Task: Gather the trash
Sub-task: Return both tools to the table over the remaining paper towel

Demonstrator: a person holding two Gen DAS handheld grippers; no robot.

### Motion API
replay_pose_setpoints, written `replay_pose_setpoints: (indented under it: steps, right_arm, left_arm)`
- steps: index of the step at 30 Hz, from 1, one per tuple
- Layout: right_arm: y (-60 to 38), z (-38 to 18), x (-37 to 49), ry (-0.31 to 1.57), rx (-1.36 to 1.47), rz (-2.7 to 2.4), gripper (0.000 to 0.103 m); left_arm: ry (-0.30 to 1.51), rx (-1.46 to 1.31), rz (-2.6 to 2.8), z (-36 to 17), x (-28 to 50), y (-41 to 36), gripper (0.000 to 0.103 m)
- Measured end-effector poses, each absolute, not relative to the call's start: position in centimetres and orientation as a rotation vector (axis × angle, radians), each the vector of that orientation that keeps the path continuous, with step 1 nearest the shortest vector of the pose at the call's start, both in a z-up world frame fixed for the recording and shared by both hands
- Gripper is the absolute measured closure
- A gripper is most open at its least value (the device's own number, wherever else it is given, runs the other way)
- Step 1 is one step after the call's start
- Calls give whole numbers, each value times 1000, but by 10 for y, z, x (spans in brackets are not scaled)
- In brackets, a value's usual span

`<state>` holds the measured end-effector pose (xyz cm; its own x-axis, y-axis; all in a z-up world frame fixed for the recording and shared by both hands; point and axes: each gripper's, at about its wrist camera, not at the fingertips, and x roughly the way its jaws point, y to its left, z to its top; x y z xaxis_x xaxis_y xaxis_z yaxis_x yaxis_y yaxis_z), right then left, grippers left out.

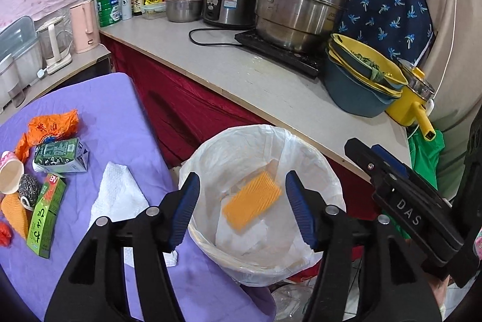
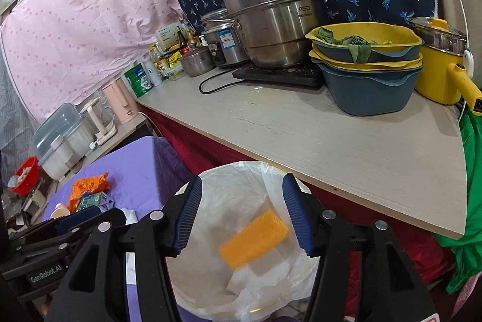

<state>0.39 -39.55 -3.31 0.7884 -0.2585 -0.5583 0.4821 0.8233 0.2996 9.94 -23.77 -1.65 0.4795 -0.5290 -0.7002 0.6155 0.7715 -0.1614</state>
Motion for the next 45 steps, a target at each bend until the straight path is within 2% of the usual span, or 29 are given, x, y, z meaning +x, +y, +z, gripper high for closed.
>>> replay_pose_setpoints:
  steps: [28,32,37,43,45]
  right_arm:
    - [-272,-18,54,570,280,-197,39]
    - [-251,-23,64,592,263,-161,37]
    - [-227,-35,80,632,251,-118,33]
    - [-199,-55,98,682,225,-85,30]
    - [-192,-64,104,698,218,-78,26]
  left_arm:
    - [784,32,-356,-13,121,-94,46]
    - [791,8,-310,-17,124,-69,36]
    - [801,-22,-247,-22,128,-35,36]
    - [807,-35,-156,-32,131,4,31]
    - [812,-41,-126,-35,132,15,27]
